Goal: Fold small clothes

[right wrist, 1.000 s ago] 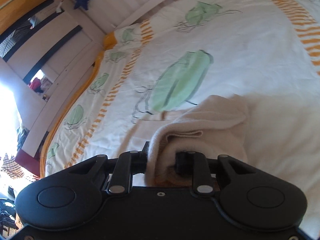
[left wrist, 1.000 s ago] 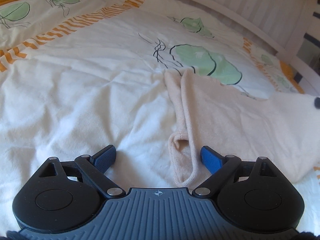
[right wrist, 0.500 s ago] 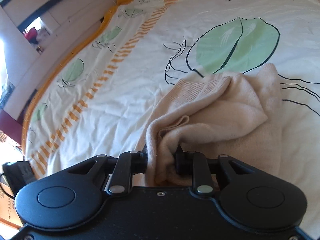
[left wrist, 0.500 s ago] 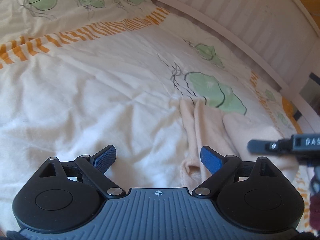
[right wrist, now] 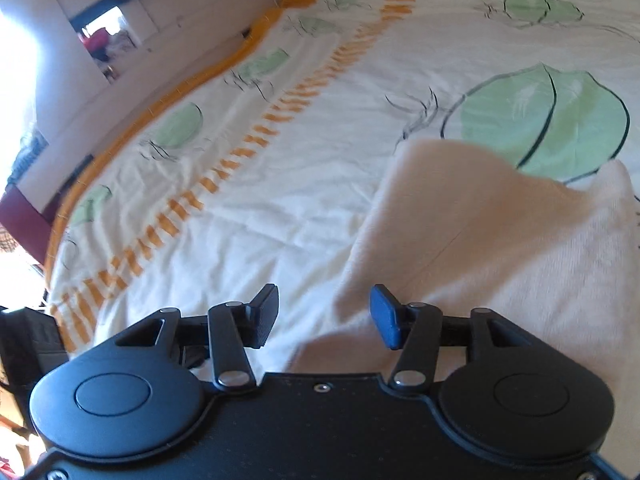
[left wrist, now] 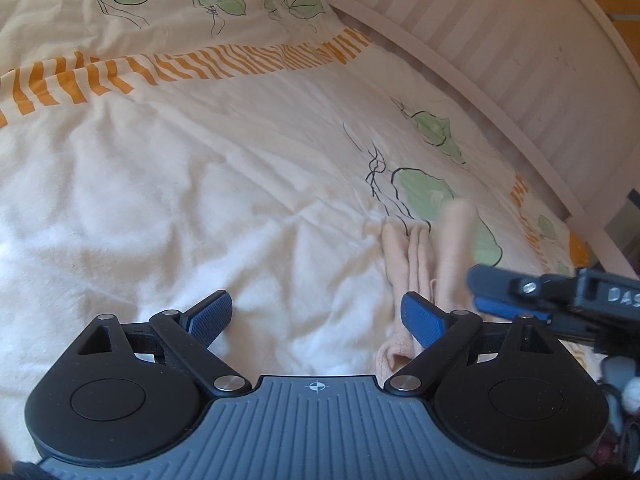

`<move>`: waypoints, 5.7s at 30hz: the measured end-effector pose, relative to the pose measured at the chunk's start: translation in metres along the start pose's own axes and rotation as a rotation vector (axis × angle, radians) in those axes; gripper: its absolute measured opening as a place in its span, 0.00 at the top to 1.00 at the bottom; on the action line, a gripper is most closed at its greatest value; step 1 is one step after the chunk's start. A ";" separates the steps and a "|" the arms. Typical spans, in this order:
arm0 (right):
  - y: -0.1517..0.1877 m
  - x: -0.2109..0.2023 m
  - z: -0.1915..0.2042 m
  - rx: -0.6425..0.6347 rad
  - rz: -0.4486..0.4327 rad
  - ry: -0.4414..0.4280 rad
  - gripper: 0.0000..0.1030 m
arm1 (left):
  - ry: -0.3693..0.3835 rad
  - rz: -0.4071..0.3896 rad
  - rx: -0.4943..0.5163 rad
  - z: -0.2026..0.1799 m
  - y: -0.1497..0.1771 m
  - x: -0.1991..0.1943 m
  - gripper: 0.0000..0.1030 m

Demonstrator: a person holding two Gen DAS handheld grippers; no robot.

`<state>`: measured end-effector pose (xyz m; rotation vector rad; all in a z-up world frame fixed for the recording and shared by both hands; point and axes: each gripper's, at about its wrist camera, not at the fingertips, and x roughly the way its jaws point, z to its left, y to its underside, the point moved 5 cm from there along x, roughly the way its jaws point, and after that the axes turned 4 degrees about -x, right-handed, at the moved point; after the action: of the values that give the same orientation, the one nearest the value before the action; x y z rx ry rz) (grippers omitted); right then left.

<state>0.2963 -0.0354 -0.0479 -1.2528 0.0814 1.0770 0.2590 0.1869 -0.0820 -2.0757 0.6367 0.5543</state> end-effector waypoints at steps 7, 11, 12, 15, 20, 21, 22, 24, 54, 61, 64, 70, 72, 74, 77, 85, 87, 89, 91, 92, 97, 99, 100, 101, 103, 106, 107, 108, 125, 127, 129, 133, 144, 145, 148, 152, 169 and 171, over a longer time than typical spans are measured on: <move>0.016 -0.028 -0.032 0.022 -0.033 0.124 0.42 | -0.006 -0.001 0.010 -0.001 0.001 0.000 0.10; 0.038 -0.021 -0.023 -0.127 -0.003 0.235 0.42 | -0.004 -0.003 0.024 -0.004 0.001 -0.001 0.10; 0.044 -0.016 -0.017 -0.172 0.007 0.248 0.42 | -0.004 -0.007 0.028 -0.004 0.001 -0.001 0.10; 0.059 0.001 0.010 -0.297 0.018 0.240 0.42 | -0.009 -0.028 0.045 -0.006 0.001 -0.004 0.10; 0.079 0.012 0.050 -0.432 0.003 0.120 0.34 | -0.009 -0.031 0.106 -0.016 0.000 -0.008 0.10; 0.082 0.011 0.053 -0.438 0.007 0.079 0.31 | -0.004 -0.022 0.119 -0.019 0.000 -0.009 0.10; 0.086 0.010 0.056 -0.444 0.010 0.048 0.31 | -0.001 -0.014 0.138 -0.024 0.000 -0.010 0.10; 0.092 0.004 0.058 -0.464 0.005 0.030 0.31 | 0.000 -0.003 0.191 -0.035 0.000 -0.011 0.10; 0.034 -0.056 -0.062 -0.252 -0.179 0.072 0.00 | -0.039 0.188 0.387 -0.064 0.027 0.066 0.00; 0.032 -0.005 -0.115 -0.136 -0.025 0.176 0.00 | -0.043 0.177 0.381 -0.063 0.028 0.068 0.00; 0.038 -0.005 -0.129 -0.054 -0.054 0.126 0.00 | -0.040 0.174 0.377 -0.063 0.028 0.069 0.00; 0.037 -0.010 -0.130 -0.025 -0.046 0.118 0.00 | -0.036 0.179 0.373 -0.062 0.028 0.068 0.00; 0.037 -0.013 -0.131 0.008 -0.044 0.091 0.00 | -0.031 0.185 0.367 -0.061 0.026 0.068 0.00; 0.039 -0.018 -0.133 0.043 -0.048 0.056 0.00 | -0.021 0.198 0.353 -0.061 0.024 0.067 0.00; 0.045 -0.027 -0.136 0.095 -0.056 -0.006 0.00 | -0.004 0.221 0.324 -0.061 0.021 0.065 0.00; 0.069 -0.040 -0.132 0.079 -0.126 -0.060 0.00 | -0.002 0.215 0.326 -0.061 0.025 0.066 0.00; 0.073 -0.040 -0.127 0.035 -0.156 -0.045 0.00 | 0.003 0.196 0.329 -0.060 0.028 0.065 0.00; 0.071 -0.039 -0.125 0.025 -0.164 -0.038 0.00 | 0.015 0.168 0.325 -0.057 0.031 0.064 0.00; 0.072 -0.038 -0.126 0.030 -0.179 -0.044 0.00 | 0.022 0.140 0.327 -0.056 0.033 0.062 0.00; 0.074 -0.040 -0.128 0.035 -0.192 -0.053 0.00 | 0.022 0.127 0.332 -0.056 0.035 0.061 0.00; 0.075 -0.040 -0.130 0.044 -0.222 -0.060 0.00 | 0.022 0.106 0.344 -0.059 0.033 0.058 0.00; 0.076 -0.039 -0.128 0.030 -0.223 -0.049 0.00 | 0.009 0.095 0.362 -0.062 0.030 0.055 0.01; 0.076 -0.038 -0.128 0.031 -0.225 -0.049 0.00 | -0.008 0.079 0.379 -0.064 0.028 0.052 0.01; 0.076 -0.039 -0.128 0.034 -0.229 -0.052 0.00 | -0.031 0.049 0.410 -0.069 0.025 0.046 0.01; 0.077 -0.039 -0.129 0.042 -0.236 -0.060 0.00 | -0.056 -0.006 0.473 -0.080 0.018 0.036 0.01; 0.077 -0.040 -0.131 0.051 -0.242 -0.070 0.00 | -0.062 -0.044 0.574 -0.106 0.009 0.029 0.01; 0.079 -0.040 -0.131 0.053 -0.245 -0.072 0.00 | -0.065 -0.038 0.611 -0.115 0.008 0.031 0.01; 0.079 -0.041 -0.131 0.054 -0.246 -0.073 0.00 | -0.068 -0.035 0.651 -0.124 0.009 0.034 0.01; 0.079 -0.042 -0.133 0.068 -0.254 -0.085 0.00 | -0.070 0.122 0.965 -0.183 0.049 0.106 0.00; 0.079 -0.042 -0.133 0.070 -0.255 -0.086 0.00 | -0.083 0.163 0.905 -0.175 0.044 0.118 0.00; 0.079 -0.042 -0.133 0.068 -0.253 -0.084 0.01 | -0.078 0.191 0.804 -0.165 0.034 0.125 0.00; 0.078 -0.043 -0.132 0.072 -0.248 -0.086 0.00 | -0.075 0.201 0.759 -0.158 0.030 0.127 0.00; 0.036 -0.073 -0.165 0.212 -0.304 0.084 0.00 | -0.046 0.171 0.704 -0.153 0.031 0.124 0.00; 0.027 -0.070 -0.164 0.182 -0.282 0.121 0.00 | -0.046 0.168 0.702 -0.153 0.032 0.123 0.00; 0.009 -0.052 -0.164 0.066 -0.187 0.225 0.00 | -0.044 0.161 0.694 -0.153 0.031 0.124 0.00; 0.011 -0.015 -0.167 -0.066 -0.019 0.345 0.00 | -0.039 0.156 0.689 -0.153 0.031 0.123 0.00; -0.022 0.025 -0.178 -0.125 0.049 0.458 0.00 | 0.002 0.150 0.689 -0.151 0.036 0.114 0.00; -0.026 0.028 -0.182 -0.114 0.049 0.474 0.00 | 0.001 0.155 0.692 -0.151 0.036 0.112 0.00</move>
<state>0.4176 -0.1598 -0.1133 -1.5973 0.4181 0.8156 0.3454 0.0159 -0.0922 -1.3842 0.8528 0.3485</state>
